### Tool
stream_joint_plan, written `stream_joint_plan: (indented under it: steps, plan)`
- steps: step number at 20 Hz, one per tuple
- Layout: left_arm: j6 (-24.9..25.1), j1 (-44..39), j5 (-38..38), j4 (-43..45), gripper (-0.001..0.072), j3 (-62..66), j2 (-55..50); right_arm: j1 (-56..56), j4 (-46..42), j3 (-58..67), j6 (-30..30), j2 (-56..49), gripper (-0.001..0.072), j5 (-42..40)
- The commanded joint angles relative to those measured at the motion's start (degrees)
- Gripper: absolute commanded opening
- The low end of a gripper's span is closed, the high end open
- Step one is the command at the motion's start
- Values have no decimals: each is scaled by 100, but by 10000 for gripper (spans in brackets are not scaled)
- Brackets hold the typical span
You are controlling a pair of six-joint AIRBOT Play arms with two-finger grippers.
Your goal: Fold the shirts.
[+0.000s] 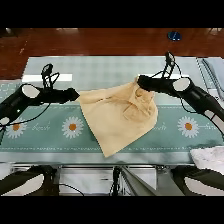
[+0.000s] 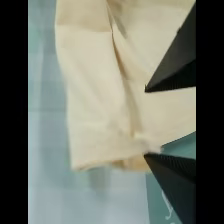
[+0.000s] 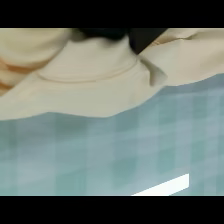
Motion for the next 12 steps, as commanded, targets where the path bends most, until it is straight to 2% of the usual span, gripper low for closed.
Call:
stream_joint_plan:
  steps: [1,2,3,5,6,7,8,10,12]
  plan:
    - [15,330,-1207,-31,554,337,-48,-181,31,151,-485,229,293,214]
    - [70,577,-1823,4,554,522,83,-363,-46,278,-726,490,372,420]
    - [219,835,-2496,0,554,640,243,-575,-254,407,-863,765,419,614]
    - [192,1167,-3580,-22,555,562,581,-1108,-999,669,-861,1344,435,1084]
    - [98,1150,-3952,-81,632,398,737,-1368,-1386,739,-859,1574,436,1342]
    - [-46,1021,-4162,-214,720,160,883,-1637,-1849,748,-811,1781,459,1617]
    - [-116,817,-4203,-313,720,-101,1001,-1878,-2341,748,-682,1893,492,1932]
    - [-278,221,-4052,-369,720,-623,1119,-2332,-3248,741,-590,1895,495,2743]
    - [-520,-404,-3600,-372,720,-981,1099,-2691,-3683,649,-538,1792,495,3143]
